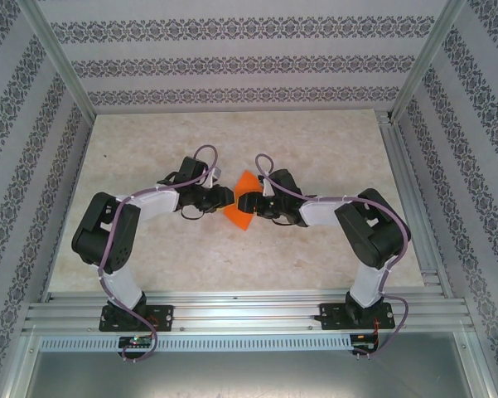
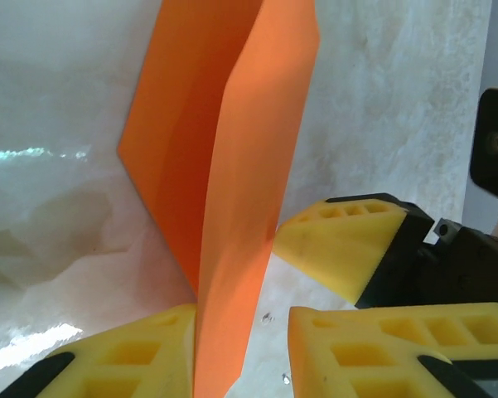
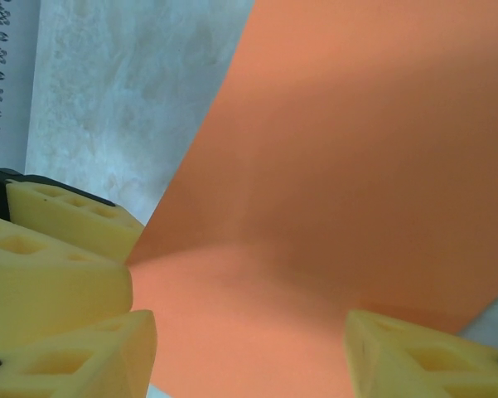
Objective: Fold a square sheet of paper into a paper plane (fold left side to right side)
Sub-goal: Third fold the triangle at the center of the table.
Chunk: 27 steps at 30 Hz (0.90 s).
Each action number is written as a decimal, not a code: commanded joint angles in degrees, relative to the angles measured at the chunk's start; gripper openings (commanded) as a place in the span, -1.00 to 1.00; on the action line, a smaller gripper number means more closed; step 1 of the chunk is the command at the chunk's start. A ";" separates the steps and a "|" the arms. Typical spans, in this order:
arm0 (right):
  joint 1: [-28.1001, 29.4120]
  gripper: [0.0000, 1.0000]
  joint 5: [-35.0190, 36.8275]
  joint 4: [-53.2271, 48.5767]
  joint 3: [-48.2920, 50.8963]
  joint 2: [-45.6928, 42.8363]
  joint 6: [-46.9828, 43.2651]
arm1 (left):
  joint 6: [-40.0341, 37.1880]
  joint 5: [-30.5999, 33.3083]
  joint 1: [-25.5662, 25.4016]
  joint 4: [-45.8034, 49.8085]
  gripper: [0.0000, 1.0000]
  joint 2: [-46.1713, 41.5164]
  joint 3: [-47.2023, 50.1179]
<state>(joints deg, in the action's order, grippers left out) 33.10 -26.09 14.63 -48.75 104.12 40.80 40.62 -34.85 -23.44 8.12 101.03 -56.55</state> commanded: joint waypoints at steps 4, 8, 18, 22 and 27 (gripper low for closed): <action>-0.62 0.14 -1.43 5.41 1.06 -0.41 0.54 | 1.48 -1.43 -1.11 -2.99 -0.51 2.35 -2.74; -0.73 0.14 -2.38 6.88 1.47 -0.32 1.52 | 2.28 -1.70 -1.35 -3.73 -0.55 4.02 -4.03; -2.34 0.15 -1.07 4.77 3.50 -4.04 0.00 | 2.68 -1.52 -1.44 -3.29 -0.49 5.94 -6.80; -2.03 0.14 0.91 2.26 4.95 -7.49 -2.53 | 3.93 -1.47 -1.54 -4.08 -0.51 6.53 -7.36; 2.13 0.16 7.66 -5.47 5.16 -12.33 -7.82 | 5.69 -0.78 -1.67 -4.02 -0.57 6.77 -7.87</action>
<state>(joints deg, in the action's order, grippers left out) 32.69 -22.94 13.26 -44.23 94.54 37.71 44.47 -35.70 -24.18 5.98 106.52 -62.67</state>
